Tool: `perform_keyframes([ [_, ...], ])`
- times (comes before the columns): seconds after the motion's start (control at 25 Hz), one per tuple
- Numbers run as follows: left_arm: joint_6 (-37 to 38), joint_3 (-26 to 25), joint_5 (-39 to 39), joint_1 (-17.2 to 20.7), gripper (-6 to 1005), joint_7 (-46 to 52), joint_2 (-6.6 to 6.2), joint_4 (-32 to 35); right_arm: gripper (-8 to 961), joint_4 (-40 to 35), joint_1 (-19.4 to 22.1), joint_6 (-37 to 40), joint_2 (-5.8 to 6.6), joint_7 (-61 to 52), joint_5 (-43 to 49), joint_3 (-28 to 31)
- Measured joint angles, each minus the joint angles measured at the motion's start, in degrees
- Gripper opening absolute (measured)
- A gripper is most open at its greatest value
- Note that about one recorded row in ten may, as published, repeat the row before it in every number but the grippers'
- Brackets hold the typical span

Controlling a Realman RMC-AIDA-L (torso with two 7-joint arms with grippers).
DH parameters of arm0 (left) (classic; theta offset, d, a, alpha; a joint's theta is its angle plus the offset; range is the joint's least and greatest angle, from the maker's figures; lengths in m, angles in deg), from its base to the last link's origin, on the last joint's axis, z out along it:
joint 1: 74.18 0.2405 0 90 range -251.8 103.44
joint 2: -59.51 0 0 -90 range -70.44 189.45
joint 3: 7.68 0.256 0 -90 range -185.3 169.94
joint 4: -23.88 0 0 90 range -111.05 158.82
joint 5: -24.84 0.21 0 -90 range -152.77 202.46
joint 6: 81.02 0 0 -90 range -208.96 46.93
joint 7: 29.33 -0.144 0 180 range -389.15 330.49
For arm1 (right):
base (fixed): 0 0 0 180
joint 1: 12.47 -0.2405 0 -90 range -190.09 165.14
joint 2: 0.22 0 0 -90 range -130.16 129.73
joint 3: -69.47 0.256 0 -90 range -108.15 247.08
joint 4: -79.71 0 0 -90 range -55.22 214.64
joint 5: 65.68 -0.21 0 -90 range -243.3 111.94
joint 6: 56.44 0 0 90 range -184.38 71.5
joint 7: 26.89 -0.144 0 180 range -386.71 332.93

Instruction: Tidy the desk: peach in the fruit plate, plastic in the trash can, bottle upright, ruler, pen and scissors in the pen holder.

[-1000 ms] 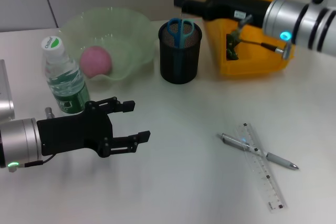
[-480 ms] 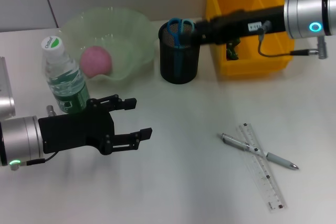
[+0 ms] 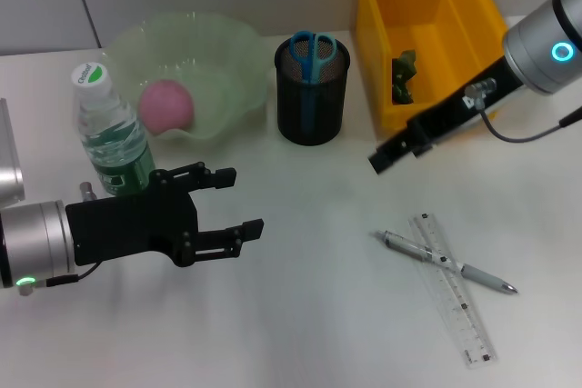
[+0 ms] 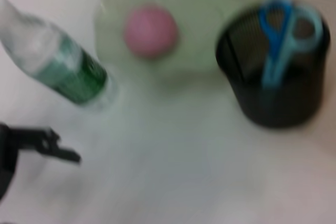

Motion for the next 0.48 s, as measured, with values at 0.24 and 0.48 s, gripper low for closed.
perform_keyframes([
  [0.24, 0.0, 0.1, 0.0, 0.1, 774, 0.0, 0.02, 0.0, 751, 1.8, -3.7, 5.4, -0.02, -7.4, 10.0, 0.0],
  [0.48, 0.0, 0.2, -0.7, 0.2, 774, -0.3, 0.02, -0.1, 750, 7.5, -7.3, 6.3, -0.47, -11.6, 16.3, -0.1],
])
